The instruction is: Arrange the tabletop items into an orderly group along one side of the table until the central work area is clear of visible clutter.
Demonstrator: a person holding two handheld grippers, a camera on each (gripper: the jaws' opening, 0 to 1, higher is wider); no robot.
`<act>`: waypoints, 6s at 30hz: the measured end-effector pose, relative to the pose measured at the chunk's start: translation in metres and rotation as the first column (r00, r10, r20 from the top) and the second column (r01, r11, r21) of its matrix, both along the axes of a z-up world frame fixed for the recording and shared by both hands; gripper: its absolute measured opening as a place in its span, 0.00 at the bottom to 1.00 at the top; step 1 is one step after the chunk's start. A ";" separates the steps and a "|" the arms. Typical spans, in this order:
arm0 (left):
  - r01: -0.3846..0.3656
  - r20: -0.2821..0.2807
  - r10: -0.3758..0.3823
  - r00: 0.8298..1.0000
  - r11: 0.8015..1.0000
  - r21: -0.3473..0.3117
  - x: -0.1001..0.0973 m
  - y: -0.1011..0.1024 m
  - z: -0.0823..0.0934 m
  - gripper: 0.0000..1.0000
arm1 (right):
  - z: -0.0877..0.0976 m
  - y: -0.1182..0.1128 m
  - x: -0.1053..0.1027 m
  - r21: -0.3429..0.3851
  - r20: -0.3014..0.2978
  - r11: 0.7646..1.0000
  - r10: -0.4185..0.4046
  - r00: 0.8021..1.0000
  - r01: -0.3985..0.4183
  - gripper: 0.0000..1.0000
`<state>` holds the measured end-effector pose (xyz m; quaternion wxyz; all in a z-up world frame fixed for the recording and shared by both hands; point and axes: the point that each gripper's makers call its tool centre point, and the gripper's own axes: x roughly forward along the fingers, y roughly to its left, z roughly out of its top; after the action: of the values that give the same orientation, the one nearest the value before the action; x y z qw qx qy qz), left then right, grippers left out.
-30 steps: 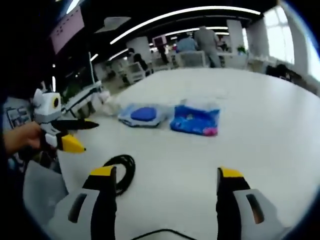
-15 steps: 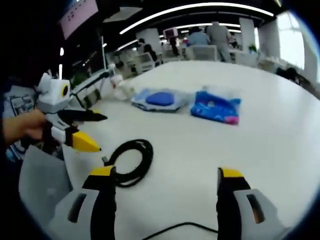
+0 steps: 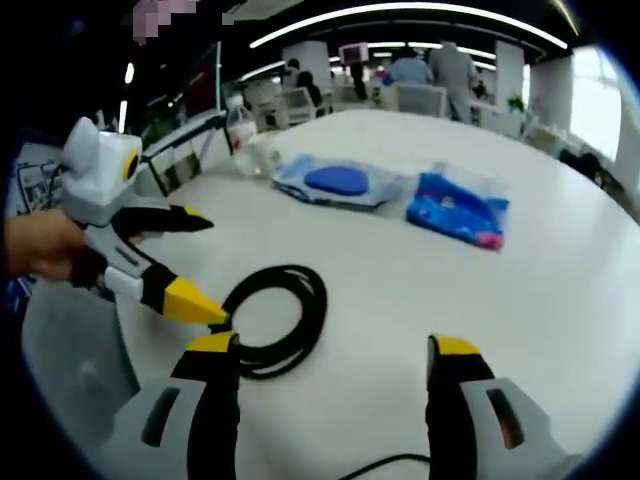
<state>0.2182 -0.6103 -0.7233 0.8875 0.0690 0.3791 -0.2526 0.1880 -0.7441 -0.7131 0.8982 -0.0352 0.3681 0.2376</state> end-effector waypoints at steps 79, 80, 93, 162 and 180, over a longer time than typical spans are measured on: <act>0.129 -0.030 -0.126 0.992 0.981 0.144 -0.008 -0.034 -0.020 0.09 | -0.036 0.034 0.014 -0.239 -0.133 0.971 -0.041 0.990 0.008 0.09; 0.131 -0.031 -0.128 0.991 0.981 0.144 -0.008 -0.034 -0.020 0.09 | -0.036 0.034 0.015 -0.245 -0.130 0.969 -0.037 0.991 0.004 0.09; 0.124 -0.043 -0.120 0.992 0.986 0.111 -0.006 -0.028 -0.011 0.09 | -0.022 0.038 0.013 -0.169 -0.149 0.986 -0.042 0.988 0.016 0.04; 0.180 -0.045 -0.179 0.983 0.983 0.027 0.088 -0.059 0.017 0.08 | 0.010 0.010 0.103 -0.058 -0.120 0.990 -0.132 0.984 0.125 0.03; 0.172 -0.088 -0.169 0.982 0.985 0.027 0.096 -0.057 -0.007 0.08 | -0.013 0.012 0.111 -0.087 -0.153 0.987 -0.144 0.978 0.132 0.03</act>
<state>0.3141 -0.6676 -0.7307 0.8443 0.1058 0.4135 -0.3239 0.2993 -0.7325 -0.7258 0.8784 -0.0245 0.4488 0.1624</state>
